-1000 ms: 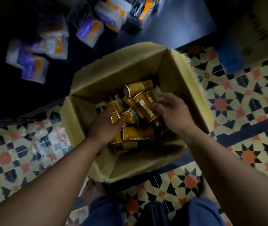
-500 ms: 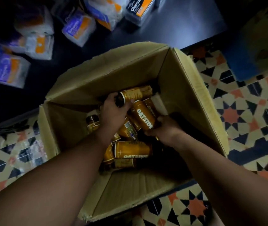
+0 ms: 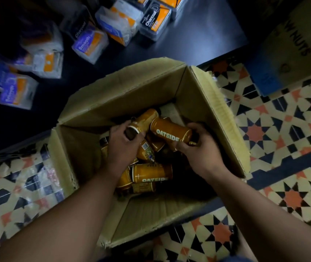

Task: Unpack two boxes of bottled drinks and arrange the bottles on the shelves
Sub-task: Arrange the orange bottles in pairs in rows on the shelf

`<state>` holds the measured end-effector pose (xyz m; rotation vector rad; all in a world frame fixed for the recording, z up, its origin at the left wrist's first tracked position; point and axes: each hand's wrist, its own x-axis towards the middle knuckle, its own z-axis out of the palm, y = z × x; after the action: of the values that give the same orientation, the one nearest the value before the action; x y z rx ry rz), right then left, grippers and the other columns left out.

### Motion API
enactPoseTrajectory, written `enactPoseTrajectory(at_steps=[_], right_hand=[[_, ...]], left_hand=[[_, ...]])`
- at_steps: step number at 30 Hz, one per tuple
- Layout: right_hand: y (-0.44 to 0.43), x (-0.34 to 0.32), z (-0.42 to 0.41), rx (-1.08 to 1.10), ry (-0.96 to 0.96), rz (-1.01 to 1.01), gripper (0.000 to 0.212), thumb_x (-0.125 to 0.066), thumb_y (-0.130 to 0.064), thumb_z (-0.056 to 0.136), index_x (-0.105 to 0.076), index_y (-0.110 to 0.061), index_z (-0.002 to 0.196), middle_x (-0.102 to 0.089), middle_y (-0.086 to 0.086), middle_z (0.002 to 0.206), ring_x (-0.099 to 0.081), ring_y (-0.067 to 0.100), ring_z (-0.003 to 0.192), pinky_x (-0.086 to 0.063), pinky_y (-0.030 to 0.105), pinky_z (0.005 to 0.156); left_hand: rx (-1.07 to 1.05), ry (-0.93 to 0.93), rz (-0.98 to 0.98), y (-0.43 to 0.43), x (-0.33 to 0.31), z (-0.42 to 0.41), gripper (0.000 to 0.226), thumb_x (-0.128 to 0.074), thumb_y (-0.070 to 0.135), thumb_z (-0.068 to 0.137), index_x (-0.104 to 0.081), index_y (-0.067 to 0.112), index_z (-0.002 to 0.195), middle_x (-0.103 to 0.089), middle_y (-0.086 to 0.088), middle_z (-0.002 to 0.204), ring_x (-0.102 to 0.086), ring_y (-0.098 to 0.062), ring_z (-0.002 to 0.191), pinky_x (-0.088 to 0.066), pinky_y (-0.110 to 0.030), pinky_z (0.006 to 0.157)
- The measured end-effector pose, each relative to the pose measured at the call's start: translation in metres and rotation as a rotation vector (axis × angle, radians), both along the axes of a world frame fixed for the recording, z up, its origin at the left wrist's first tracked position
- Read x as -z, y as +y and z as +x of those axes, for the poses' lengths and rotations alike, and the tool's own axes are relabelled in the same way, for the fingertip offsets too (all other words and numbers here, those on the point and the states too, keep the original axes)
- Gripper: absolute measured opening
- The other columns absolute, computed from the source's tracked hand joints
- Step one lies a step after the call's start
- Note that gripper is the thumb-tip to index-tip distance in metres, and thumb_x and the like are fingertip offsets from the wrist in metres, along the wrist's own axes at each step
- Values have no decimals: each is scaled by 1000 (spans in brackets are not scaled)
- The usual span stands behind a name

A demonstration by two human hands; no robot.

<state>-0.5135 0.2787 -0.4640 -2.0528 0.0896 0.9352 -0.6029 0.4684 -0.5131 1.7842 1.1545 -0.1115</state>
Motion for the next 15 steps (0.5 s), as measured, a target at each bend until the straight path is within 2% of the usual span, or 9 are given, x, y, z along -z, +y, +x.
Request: enactPoseTrajectory(at_steps=[3,5,7,9,11,15], right_hand=[[2,-20,-2,122,-29,128,67,-82,-25,85,-46,-41,139,-49,-23,122,-56,13,121,-55,39,98],[5,-38,-4,162,-51,199,66,-83,-22,84,-47,-42,136,-47,-27,120,-56,6,115,-56,29,89],[5,-58,-6,202,-72,262,68,-83,-18,84,-45,-42,136,-46,-28,120,-58,-4,108,-56,21,80],[4,-84,-6,265,-72,336,70,-83,-15,83,-45,-40,136,-51,-25,120,-64,-8,102,-59,22,80],[2,-117,-1,315,-68,397,70,-82,-14,82,-47,-40,136,-60,-20,114,-67,-7,98,-61,30,81],[2,-199,20,264,-120,470,54,-81,-15,83,-57,-31,129,-73,-19,109,-71,0,100,-61,23,80]], left_hand=[[-123,-60,-170,5,-28,-8,54,-82,25,83,-61,25,132,-65,2,126,-68,-10,106,-59,-34,87],[-223,-133,-253,6,-49,-13,43,-80,14,83,-63,22,122,-72,3,111,-72,-9,95,-60,-33,80],[-294,-189,-322,7,-72,-20,38,-77,8,84,-63,18,118,-74,-2,106,-74,-13,91,-60,-37,77],[-370,-234,-391,8,-96,-29,34,-75,3,84,-61,15,113,-73,-9,109,-75,-16,88,-58,-37,73],[-436,-267,-469,6,-124,-36,32,-70,-4,85,-59,15,108,-70,-15,115,-73,-18,88,-55,-34,70],[-413,-341,-666,-3,-195,-41,56,-63,-14,85,-57,20,129,-63,-11,130,-71,-24,102,-57,-31,71]])
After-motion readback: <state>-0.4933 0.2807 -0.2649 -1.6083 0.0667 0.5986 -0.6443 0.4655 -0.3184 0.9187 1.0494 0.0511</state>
